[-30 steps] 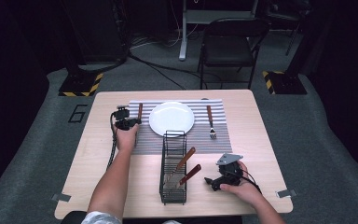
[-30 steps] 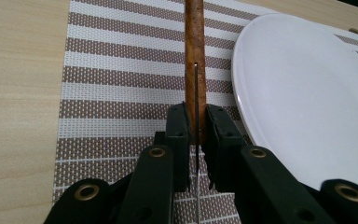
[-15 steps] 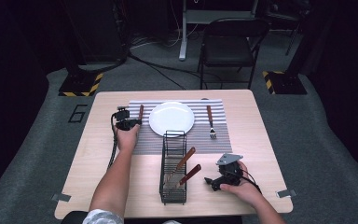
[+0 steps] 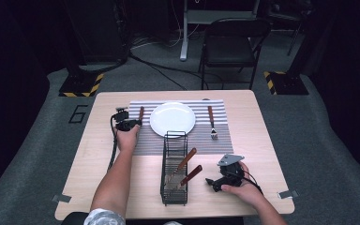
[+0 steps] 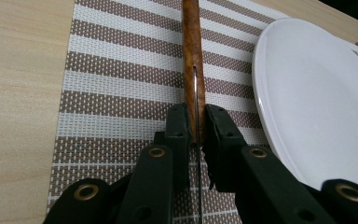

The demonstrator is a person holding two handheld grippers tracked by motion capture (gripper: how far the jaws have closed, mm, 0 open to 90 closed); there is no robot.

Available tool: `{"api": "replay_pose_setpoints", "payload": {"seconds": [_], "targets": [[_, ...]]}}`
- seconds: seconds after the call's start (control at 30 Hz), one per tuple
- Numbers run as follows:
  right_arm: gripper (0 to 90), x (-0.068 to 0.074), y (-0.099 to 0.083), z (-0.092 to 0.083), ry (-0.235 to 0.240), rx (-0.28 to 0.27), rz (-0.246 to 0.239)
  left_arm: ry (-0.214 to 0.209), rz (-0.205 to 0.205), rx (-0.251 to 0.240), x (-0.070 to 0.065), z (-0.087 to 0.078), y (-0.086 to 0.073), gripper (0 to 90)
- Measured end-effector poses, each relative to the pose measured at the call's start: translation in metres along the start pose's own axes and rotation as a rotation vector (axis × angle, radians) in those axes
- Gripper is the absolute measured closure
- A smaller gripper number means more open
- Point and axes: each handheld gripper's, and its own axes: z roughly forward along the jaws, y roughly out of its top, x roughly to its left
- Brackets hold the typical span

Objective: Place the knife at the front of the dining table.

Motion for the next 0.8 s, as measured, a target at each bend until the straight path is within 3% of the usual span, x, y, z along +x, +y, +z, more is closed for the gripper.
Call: {"api": "replay_pose_setpoints", "payload": {"seconds": [0.5, 0.8], "targets": [[0.0, 0.000, 0.000, 0.000, -0.001, -0.006, -0.007, 0.022, -0.003, -0.002, 0.008, -0.008, 0.002, 71.4], [0.0, 0.000, 0.000, 0.000, 0.001, 0.000, -0.002, 0.029, 0.021, -0.030, 0.015, -0.029, 0.000, 65.5]]}}
